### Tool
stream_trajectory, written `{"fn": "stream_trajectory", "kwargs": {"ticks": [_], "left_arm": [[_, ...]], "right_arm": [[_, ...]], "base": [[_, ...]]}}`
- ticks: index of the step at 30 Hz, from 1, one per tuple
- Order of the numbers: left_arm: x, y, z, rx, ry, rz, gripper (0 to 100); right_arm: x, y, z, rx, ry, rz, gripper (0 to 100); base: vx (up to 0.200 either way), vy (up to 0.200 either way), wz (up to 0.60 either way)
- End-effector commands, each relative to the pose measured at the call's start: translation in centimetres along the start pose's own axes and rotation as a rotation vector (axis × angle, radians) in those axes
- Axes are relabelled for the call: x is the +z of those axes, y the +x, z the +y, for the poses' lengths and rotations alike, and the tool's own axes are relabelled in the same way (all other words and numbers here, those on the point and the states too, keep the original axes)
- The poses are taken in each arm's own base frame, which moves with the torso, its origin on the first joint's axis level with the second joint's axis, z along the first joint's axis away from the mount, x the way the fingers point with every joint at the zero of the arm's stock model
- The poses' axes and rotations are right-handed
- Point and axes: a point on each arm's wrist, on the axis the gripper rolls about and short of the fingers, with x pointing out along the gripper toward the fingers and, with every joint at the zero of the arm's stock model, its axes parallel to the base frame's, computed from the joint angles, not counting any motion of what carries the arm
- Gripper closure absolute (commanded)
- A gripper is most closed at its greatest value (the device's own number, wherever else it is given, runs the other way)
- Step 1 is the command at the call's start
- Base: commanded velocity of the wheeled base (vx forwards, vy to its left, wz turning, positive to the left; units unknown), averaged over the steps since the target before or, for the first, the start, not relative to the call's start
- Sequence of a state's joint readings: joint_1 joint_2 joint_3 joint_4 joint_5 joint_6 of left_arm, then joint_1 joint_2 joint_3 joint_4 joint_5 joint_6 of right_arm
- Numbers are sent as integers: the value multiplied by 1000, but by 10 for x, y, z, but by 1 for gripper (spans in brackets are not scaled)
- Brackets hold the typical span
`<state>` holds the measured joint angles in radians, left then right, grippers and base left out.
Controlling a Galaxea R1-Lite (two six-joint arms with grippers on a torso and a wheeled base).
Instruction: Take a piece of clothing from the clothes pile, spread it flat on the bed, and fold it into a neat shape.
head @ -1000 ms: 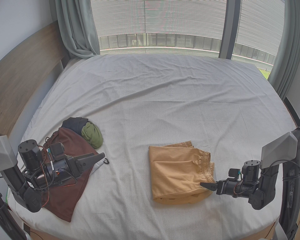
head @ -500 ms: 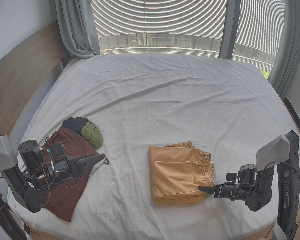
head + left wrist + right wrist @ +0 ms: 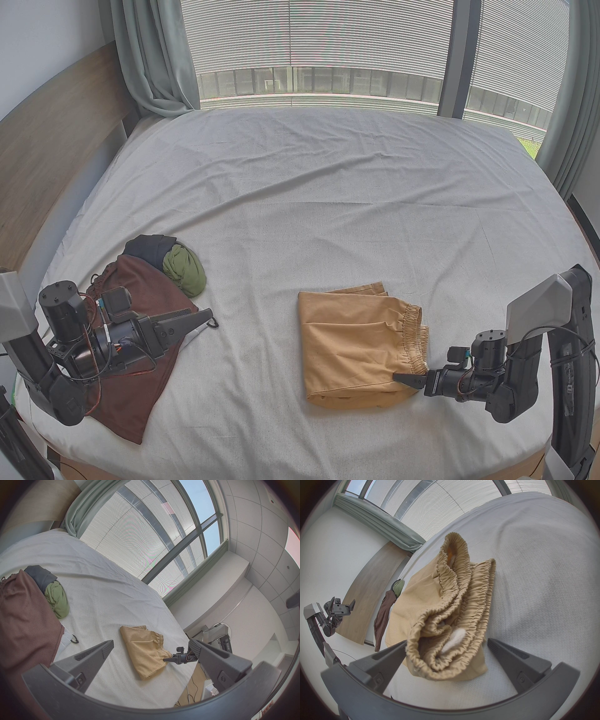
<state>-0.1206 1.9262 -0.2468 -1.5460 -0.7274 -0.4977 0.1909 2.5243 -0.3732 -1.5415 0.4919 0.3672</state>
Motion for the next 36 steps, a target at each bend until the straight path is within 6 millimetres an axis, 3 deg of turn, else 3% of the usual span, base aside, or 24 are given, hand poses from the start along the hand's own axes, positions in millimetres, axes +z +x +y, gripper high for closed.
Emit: {"fn": "stream_trajectory", "kwargs": {"ticks": [1,9,24,25,36], "left_arm": [[-1,0,0,1,-1,2,0],[0,0,0,-1,0,-1,0],[0,0,0,0,0,1,0],[0,0,0,0,0,1,0],[-1,0,0,0,-2,4,0]], "right_arm": [[-3,7,4,19,-1,14,0],[-5,24,8,54,-16,16,0],[-3,29,11,67,-26,5,0],[-3,29,11,67,-26,5,100],[-1,29,13,72,-32,0,100]], "base": [[0,0,0],[0,0,0],[0,0,0],[0,0,0],[0,0,0]]}}
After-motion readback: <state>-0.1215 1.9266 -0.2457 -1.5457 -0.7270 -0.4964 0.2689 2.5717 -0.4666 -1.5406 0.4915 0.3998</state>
